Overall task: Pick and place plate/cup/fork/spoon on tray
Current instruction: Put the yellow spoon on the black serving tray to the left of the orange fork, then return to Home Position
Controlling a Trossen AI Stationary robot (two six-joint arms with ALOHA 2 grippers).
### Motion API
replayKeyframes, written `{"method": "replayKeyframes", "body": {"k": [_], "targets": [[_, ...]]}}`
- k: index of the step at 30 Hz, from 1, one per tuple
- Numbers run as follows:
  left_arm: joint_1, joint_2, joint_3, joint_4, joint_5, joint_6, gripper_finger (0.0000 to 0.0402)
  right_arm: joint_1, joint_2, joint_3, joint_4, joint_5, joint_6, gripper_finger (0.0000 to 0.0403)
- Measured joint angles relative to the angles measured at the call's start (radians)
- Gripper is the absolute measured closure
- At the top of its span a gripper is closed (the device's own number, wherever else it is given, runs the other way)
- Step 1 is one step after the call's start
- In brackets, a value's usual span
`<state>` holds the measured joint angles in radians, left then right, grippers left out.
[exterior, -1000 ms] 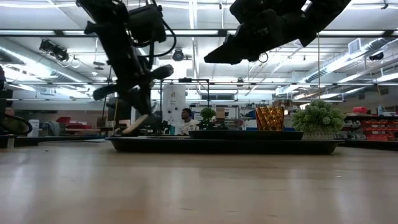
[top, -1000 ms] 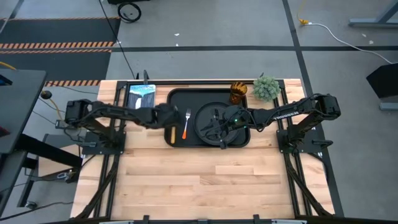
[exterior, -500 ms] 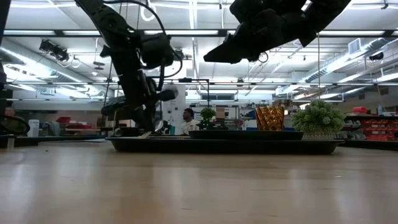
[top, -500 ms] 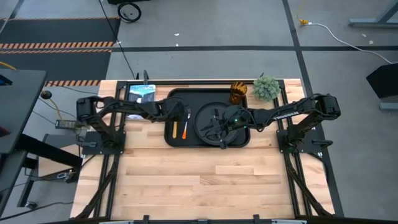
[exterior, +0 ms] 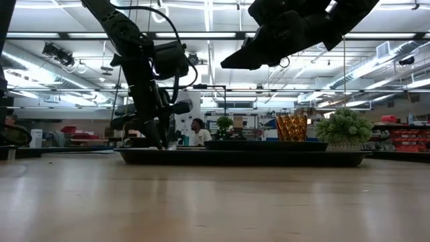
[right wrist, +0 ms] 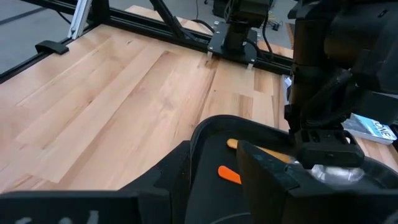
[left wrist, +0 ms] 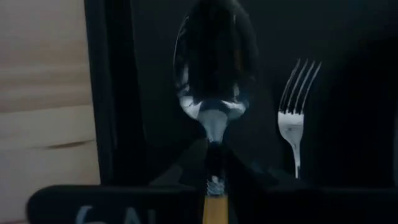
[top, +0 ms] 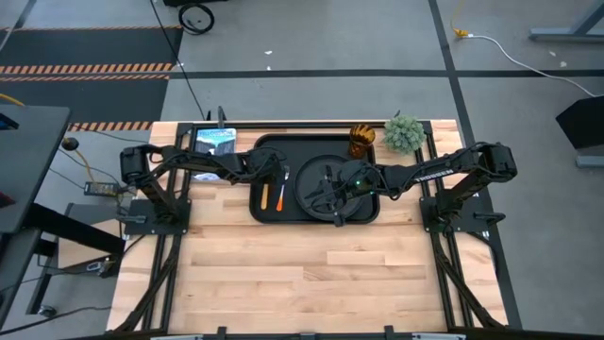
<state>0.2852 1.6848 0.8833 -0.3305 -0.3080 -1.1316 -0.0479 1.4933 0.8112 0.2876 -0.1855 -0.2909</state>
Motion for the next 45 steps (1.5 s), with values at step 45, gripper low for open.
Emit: {"method": "replayKeyframes", "body": {"k": [45], "targets": [[-0.120,-0.337,0.003,0.521,0.549,1.231,0.0308,-0.147,-0.439,-0.458,0.101,-0.002,0.233,0.0266]]}}
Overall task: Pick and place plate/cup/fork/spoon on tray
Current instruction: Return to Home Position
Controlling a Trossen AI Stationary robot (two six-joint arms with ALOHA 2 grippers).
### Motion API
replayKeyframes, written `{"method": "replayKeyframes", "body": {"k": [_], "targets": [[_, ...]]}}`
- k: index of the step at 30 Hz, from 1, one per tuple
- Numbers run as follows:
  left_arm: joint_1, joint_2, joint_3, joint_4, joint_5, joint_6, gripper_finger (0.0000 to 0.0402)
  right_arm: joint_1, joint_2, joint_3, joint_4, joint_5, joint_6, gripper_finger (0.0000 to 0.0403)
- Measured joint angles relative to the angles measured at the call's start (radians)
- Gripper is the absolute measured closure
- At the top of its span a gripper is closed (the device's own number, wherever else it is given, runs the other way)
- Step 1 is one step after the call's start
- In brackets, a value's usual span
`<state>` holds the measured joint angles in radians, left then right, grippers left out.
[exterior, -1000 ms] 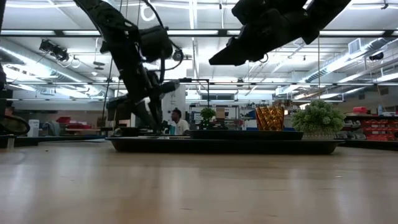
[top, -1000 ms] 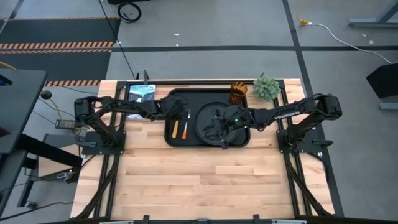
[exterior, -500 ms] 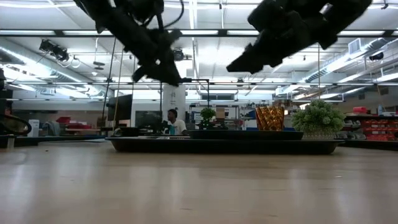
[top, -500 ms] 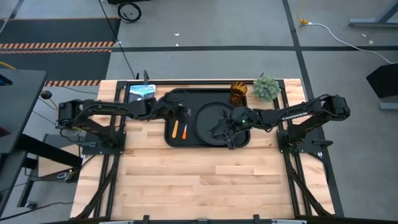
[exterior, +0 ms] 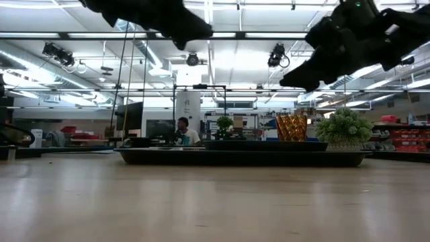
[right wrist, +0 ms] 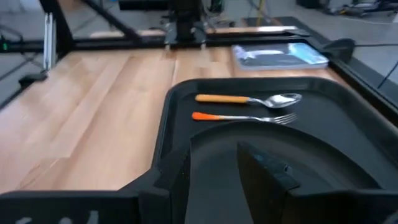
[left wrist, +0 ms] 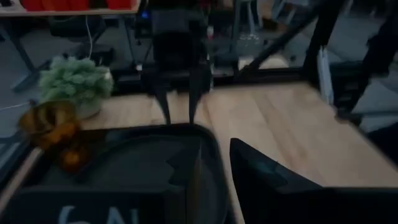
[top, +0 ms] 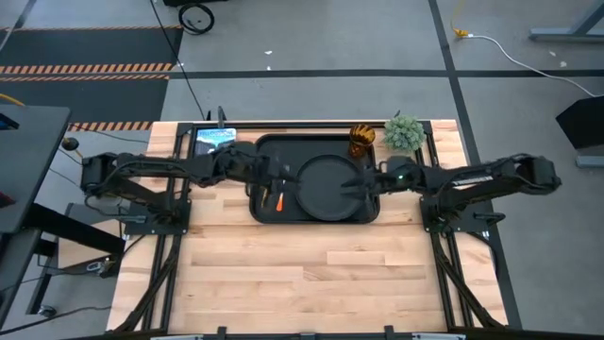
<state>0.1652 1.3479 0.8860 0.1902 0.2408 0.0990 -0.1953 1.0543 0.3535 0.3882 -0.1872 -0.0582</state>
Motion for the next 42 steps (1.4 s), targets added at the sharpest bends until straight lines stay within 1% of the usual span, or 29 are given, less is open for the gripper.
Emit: {"method": "replayKeyframes", "body": {"k": [5,8,10,12,15,18,23,27,30,35,38,40,42], "targets": [[0.061,-0.109,-0.003,-0.141,-0.001,0.123,0.0308,-0.057,-0.133,-0.069,0.005,-0.018,0.059,0.0266],[0.105,-0.177,-0.002,-0.197,0.000,0.149,0.0308,-0.078,-0.204,-0.103,0.010,-0.017,0.091,0.0266],[0.136,-0.223,-0.004,-0.250,0.000,0.147,0.0308,-0.084,-0.245,-0.129,0.032,-0.017,0.111,0.0266],[0.160,-0.253,-0.001,-0.252,0.000,0.141,0.0308,-0.086,-0.277,-0.154,0.048,-0.017,0.120,0.0266],[0.190,-0.305,-0.003,-0.308,-0.001,0.110,0.0308,-0.086,-0.323,-0.195,0.088,-0.016,0.138,0.0266],[0.206,-0.352,-0.003,-0.384,-0.003,0.068,0.0308,-0.086,-0.358,-0.238,0.120,0.007,0.171,0.0266],[0.214,-0.449,-0.004,-0.493,-0.031,0.011,0.0308,-0.086,-0.419,-0.286,0.116,0.036,0.222,0.0266],[0.198,-0.547,-0.046,-0.475,-0.055,-0.036,0.0308,-0.086,-0.467,-0.300,0.121,0.036,0.247,0.0266],[0.196,-0.634,-0.133,-0.418,-0.084,-0.076,0.0308,-0.086,-0.506,-0.319,0.118,0.038,0.260,0.0266],[0.196,-0.781,-0.272,-0.285,-0.087,-0.186,0.0308,-0.087,-0.569,-0.347,0.128,0.049,0.289,0.0266],[0.189,-0.867,-0.332,-0.239,-0.087,-0.246,0.0308,-0.087,-0.588,-0.347,0.128,0.054,0.295,0.0266],[0.189,-0.928,-0.362,-0.229,-0.089,-0.271,0.0308,-0.087,-0.594,-0.347,0.128,0.076,0.296,0.0266],[0.189,-0.986,-0.389,-0.206,-0.089,-0.300,0.0308,-0.089,-0.597,-0.347,0.137,0.128,0.312,0.0266]]}}
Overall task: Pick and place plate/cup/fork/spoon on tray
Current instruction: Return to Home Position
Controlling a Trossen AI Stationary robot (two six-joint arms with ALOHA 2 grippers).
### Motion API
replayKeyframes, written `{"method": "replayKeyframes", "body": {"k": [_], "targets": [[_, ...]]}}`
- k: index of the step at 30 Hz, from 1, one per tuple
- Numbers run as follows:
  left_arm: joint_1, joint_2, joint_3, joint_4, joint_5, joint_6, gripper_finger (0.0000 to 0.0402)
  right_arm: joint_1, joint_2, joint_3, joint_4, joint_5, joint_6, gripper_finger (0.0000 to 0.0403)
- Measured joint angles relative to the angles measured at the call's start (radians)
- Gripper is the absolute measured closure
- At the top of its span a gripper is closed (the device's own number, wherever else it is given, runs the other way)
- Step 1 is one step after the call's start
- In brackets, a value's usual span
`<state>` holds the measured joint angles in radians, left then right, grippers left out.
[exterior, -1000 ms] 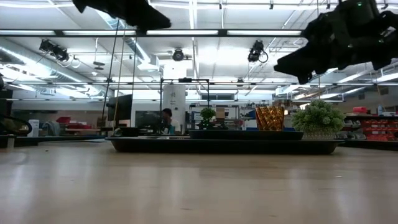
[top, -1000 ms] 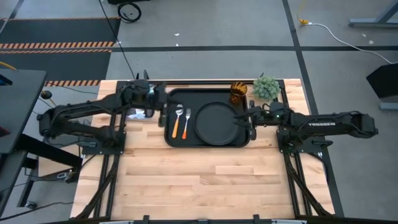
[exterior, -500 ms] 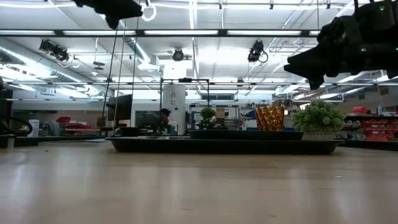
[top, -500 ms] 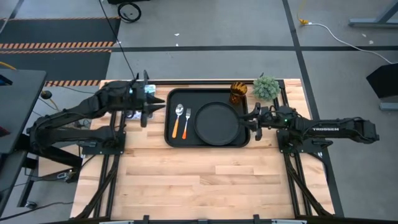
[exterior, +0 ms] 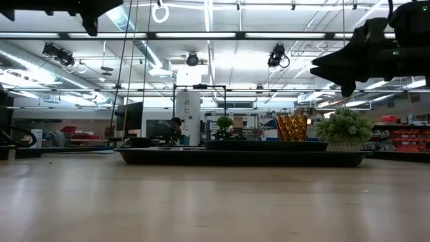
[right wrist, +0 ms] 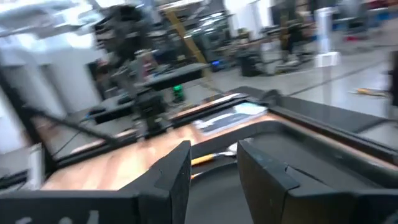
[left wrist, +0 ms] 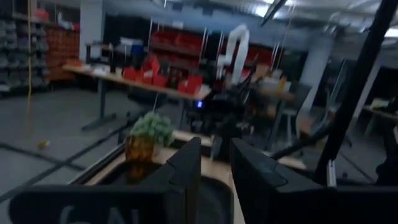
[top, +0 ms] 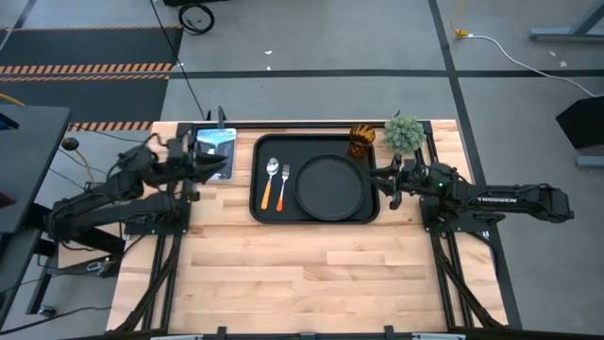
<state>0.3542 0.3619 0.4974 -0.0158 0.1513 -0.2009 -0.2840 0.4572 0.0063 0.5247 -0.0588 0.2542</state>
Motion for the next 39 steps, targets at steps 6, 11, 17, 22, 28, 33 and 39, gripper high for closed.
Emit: {"method": "replayKeyframes", "body": {"k": [6,11,17,22,28,33,39], "targets": [[0.000,-0.157,-0.110,0.062,0.000,-0.045,0.0308,0.000,0.000,0.000,-0.002,0.093,0.007,0.0265],[0.000,-0.253,-0.194,0.070,0.004,-0.061,0.0308,0.000,0.000,0.000,-0.002,0.093,-0.072,0.0266],[0.000,-0.322,-0.277,0.080,0.007,-0.076,0.0308,0.000,0.000,0.000,-0.002,0.093,-0.072,0.0266],[0.000,-0.355,-0.328,0.103,0.021,-0.076,0.0308,0.000,0.000,0.000,-0.002,0.093,-0.073,0.0265],[0.000,-0.358,-0.428,0.170,0.034,-0.076,0.0309,0.000,0.000,0.000,-0.002,0.093,-0.073,0.0265],[0.000,-0.355,-0.488,0.185,0.034,-0.123,0.0308,0.000,0.000,0.000,-0.002,0.093,-0.074,0.0265],[0.000,-0.356,-0.489,0.105,0.034,-0.153,0.0308,0.000,0.000,0.000,-0.002,0.093,-0.074,0.0264]]}}
